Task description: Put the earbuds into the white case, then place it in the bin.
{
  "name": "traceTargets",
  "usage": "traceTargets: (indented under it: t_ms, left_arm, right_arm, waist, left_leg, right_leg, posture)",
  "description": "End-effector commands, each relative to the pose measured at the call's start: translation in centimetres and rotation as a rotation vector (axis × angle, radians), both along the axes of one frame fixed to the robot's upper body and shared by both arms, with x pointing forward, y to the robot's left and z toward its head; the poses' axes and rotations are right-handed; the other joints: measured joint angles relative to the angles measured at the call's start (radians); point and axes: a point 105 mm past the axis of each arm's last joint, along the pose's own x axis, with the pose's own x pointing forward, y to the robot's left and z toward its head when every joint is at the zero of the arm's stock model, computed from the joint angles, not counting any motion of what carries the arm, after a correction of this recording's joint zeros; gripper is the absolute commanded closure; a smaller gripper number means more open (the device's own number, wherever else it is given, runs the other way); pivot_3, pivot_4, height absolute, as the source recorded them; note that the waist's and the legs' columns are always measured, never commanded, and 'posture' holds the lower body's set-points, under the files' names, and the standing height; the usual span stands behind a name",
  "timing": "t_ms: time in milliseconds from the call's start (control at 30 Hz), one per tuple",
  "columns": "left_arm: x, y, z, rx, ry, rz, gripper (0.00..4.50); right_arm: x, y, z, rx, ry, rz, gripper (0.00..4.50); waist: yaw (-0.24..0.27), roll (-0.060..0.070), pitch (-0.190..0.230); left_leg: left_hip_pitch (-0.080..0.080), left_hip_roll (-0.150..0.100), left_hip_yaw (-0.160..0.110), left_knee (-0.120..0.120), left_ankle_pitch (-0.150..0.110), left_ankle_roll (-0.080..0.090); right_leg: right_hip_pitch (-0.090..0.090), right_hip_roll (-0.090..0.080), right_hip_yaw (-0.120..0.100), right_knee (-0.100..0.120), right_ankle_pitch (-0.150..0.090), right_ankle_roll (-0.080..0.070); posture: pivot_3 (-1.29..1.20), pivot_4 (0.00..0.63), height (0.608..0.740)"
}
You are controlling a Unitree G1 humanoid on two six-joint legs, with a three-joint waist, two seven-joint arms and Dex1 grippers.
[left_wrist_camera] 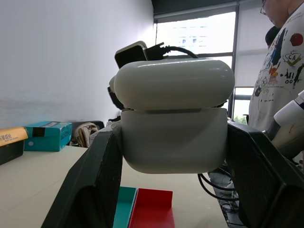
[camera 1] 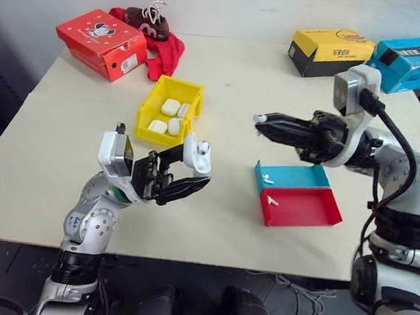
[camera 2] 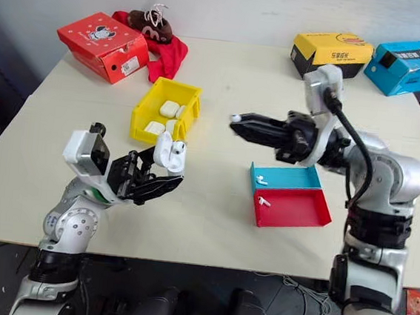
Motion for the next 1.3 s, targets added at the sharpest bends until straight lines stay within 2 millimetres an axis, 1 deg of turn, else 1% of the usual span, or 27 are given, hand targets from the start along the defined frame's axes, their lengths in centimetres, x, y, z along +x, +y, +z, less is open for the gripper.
traceTargets:
  t_ms: [33, 233, 367, 600, 733, 833, 933, 1000, 1033, 1200, 1233, 1300]
  left_arm:
    - [0.2, -0.3, 0.5, 0.007, -0.044, 0.003, 1.73]
    - [0.9, -0.5, 0.7, 0.013, -0.074, 0.035, 1.73]
    - [1.0, -0.8, 0.8, 0.007, -0.077, 0.038, 1.73]
    - [0.9, -1.0, 0.8, -0.001, -0.077, 0.034, 1.73]
    - [0.9, -1.1, 0.9, -0.007, -0.078, 0.039, 1.73]
    - [0.9, -1.1, 1.0, -0.010, -0.080, 0.042, 1.73]
    - [0.9, -1.1, 1.1, -0.014, -0.083, 0.042, 1.73]
    - [0.9, -1.1, 1.3, -0.016, -0.087, 0.041, 1.73]
    - [0.9, -1.1, 1.3, -0.017, -0.088, 0.041, 1.73]
    - [1.0, -1.0, 1.5, -0.019, -0.089, 0.043, 1.73]
    - [0.9, -1.0, 1.4, -0.018, -0.087, 0.043, 1.73]
    - [0.9, -0.8, 1.1, 0.013, -0.084, 0.058, 1.73]
  right_arm:
    - [-2.2, 1.1, 1.1, 0.042, -0.056, 0.019, 4.05]
    - [-3.2, 2.9, 0.7, 0.066, -0.054, 0.023, 4.05]
    - [-3.2, 3.5, 0.0, 0.053, -0.048, 0.013, 4.05]
    - [-2.5, 4.1, -0.7, 0.037, -0.046, -0.016, 4.05]
    - [-2.5, 4.5, -1.9, 0.010, -0.038, -0.010, 4.05]
    - [-2.5, 4.5, -2.5, -0.002, -0.037, -0.015, 4.05]
    - [-1.7, 4.3, -3.2, -0.019, -0.042, -0.069, 4.05]
    - [-1.6, 4.1, -3.6, -0.033, -0.041, -0.083, 4.05]
    - [-1.8, 4.0, -3.9, -0.047, -0.043, -0.072, 3.33]
    - [-2.4, 3.2, -4.2, -0.067, -0.057, -0.066, 1.82]
    - [-2.5, 3.0, -4.2, -0.071, -0.057, -0.065, 1.41]
    - [-3.0, 2.0, -4.2, -0.086, -0.033, -0.070, 0.73]
  waist:
    - [0.000, 0.000, 0.000]
    - [-0.001, 0.000, 0.000]
    - [-0.002, 0.000, 0.000]
    - [-0.002, 0.000, 0.000]
    - [-0.001, 0.000, 0.000]
    - [-0.001, 0.000, 0.000]
    - [-0.002, 0.000, 0.000]
    - [-0.001, 0.000, 0.000]
    - [0.000, 0.000, 0.000]
    - [-0.001, -0.001, 0.000]
    - [-0.001, -0.001, 0.000]
    - [0.000, -0.001, 0.000]
  left_leg:
    - [0.000, 0.000, 0.000, 0.000, 0.000, 0.000]
    - [0.000, -0.001, 0.001, 0.000, 0.000, 0.001]
    - [0.000, -0.001, 0.001, 0.000, 0.000, 0.001]
    - [0.000, -0.001, 0.002, 0.000, 0.000, 0.001]
    - [0.000, -0.001, 0.002, 0.000, 0.000, 0.001]
    - [0.000, -0.001, 0.002, 0.000, 0.000, 0.001]
    - [0.000, -0.001, 0.002, 0.000, 0.000, 0.001]
    - [0.000, -0.001, 0.002, 0.000, 0.000, 0.001]
    - [0.000, -0.001, 0.002, 0.000, 0.000, 0.001]
    - [0.000, -0.001, 0.002, 0.000, -0.001, 0.002]
    - [0.000, -0.001, 0.001, 0.000, -0.001, 0.002]
    - [0.000, -0.001, 0.002, -0.001, -0.001, 0.002]
  right_leg:
    - [0.000, 0.000, 0.000, 0.000, 0.000, 0.000]
    - [0.000, 0.003, 0.000, 0.000, 0.000, 0.000]
    - [-0.001, 0.005, 0.001, 0.000, 0.000, 0.000]
    - [-0.001, 0.006, 0.001, 0.000, 0.000, 0.000]
    - [-0.001, 0.006, 0.001, 0.000, 0.000, 0.000]
    - [-0.001, 0.006, 0.001, 0.000, 0.000, 0.000]
    - [-0.001, 0.006, 0.001, 0.000, 0.000, 0.000]
    - [-0.001, 0.006, 0.001, 0.000, 0.000, 0.000]
    - [-0.001, 0.006, 0.001, 0.000, 0.000, 0.000]
    - [0.000, 0.005, 0.001, 0.000, 0.000, 0.000]
    - [0.000, 0.005, 0.001, -0.001, 0.000, 0.000]
    - [-0.001, 0.004, 0.001, -0.001, 0.000, 0.000]
  posture:
    - [0.00, 0.150, 0.740]
    - [0.00, 0.150, 0.740]
    - [0.00, 0.150, 0.740]
    - [0.00, 0.150, 0.740]
    - [0.00, 0.150, 0.740]
    - [0.00, 0.150, 0.740]
    - [0.00, 0.150, 0.740]
    - [0.00, 0.150, 0.740]
    - [0.00, 0.150, 0.740]
    - [0.00, 0.150, 0.740]
    - [0.00, 0.150, 0.740]
    - [0.00, 0.150, 0.740]
